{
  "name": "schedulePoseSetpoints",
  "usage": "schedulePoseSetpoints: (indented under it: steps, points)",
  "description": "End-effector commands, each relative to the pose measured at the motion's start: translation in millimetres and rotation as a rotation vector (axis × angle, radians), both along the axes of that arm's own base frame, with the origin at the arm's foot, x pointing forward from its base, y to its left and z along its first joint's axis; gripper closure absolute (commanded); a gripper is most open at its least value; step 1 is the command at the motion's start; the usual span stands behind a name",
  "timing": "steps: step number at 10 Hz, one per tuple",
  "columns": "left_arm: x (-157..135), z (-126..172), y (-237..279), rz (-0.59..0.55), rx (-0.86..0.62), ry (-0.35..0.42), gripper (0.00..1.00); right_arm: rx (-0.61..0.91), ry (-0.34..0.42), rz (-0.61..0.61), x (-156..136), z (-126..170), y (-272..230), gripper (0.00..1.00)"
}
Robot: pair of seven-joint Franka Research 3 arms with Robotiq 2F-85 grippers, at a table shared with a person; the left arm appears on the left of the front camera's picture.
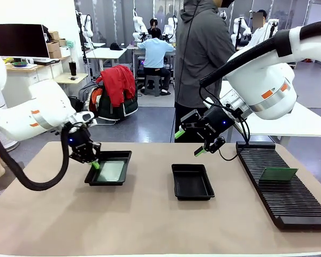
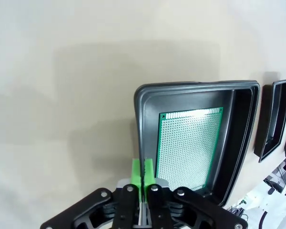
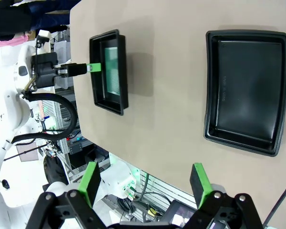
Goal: Inspect and transfer BCBs to ESD trays.
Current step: Pick up the ESD tray and place it on the left side of the table.
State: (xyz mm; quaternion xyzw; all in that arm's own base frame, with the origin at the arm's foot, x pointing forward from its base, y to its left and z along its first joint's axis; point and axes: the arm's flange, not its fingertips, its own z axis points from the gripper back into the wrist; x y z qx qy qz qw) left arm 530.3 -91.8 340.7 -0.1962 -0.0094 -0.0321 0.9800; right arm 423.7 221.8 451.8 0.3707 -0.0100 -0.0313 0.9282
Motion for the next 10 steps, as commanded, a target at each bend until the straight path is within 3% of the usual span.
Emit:
schedulePoseSetpoints:
  steps: [1,6,10]
  points:
    - [-10.8,6.2,35.7,0.001,-0.018,-0.028,0.97,-0.015,0.005,-0.006,1.0,1.5,0.5,0.00]
    - [-11.6,9.8,138.1,0.049,0.029,-0.048,0.97,-0.015,0.005,-0.006,1.0,1.5,0.5,0.00]
    - [-7.8,-6.9,171.6,0.066,0.071,-0.046,0.97,-0.015,0.005,-0.006,1.0,1.5,0.5,0.00]
